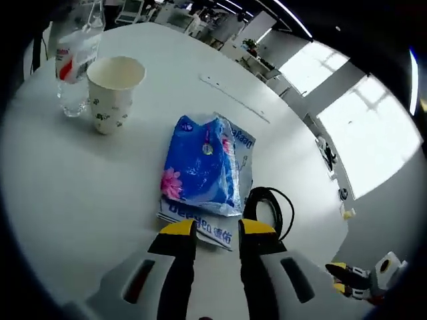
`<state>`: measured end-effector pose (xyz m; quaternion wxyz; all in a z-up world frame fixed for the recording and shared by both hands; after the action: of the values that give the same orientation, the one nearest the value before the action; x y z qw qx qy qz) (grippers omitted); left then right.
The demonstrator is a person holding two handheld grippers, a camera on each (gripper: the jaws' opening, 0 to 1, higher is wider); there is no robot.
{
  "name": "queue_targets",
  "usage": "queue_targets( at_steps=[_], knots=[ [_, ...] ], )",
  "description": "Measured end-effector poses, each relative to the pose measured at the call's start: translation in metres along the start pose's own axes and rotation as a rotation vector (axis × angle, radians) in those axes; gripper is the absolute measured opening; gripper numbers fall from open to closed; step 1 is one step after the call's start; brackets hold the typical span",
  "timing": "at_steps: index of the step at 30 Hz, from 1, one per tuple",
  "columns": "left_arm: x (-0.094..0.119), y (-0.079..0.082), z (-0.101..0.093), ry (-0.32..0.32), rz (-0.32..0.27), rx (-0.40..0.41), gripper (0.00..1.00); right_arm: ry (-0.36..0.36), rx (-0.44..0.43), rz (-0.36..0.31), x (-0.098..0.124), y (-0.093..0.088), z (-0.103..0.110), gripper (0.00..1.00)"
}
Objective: Arrange the tabletop items into an orderly group along one side of the table until the central work area is clear of visible clutter.
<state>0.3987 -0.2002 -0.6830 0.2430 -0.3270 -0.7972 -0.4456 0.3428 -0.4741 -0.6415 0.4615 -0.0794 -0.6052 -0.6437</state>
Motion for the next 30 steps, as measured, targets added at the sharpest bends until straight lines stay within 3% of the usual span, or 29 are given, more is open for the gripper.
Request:
queue_targets(
  at_steps=[6, 12, 25, 30],
  knots=[
    [-0.013, 0.005, -0.008, -0.041, -0.020, 0.193, 0.25, 0.022, 0.002, -0.005, -0.002, 0.003, 0.003, 0.35],
    [-0.020, 0.001, -0.004, -0.005, -0.010, 0.254, 0.24, 0.020, -0.002, -0.009, 0.001, 0.004, 0.003, 0.35],
    [-0.026, 0.003, -0.005, 0.011, -0.022, 0.300, 0.22, 0.017, -0.005, -0.001, 0.005, 0.001, 0.002, 0.34],
    [-0.029, 0.002, -0.002, 0.026, -0.022, 0.306, 0.10, 0.020, -0.010, -0.003, 0.005, 0.001, 0.003, 0.34]
  ],
)
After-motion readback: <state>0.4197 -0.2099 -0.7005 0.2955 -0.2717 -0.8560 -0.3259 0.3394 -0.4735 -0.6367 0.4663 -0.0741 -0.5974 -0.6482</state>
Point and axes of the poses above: the point that each gripper's makers call its tool centre point, and the gripper's own axes: x roughly backward along the fingers, z roughly to its left, y roughly out of its top, the point moved 7 cm from there along x, roughly backward along the fingers, and after that the axes turned 10 degrees about -x, right-handed, at the moved point
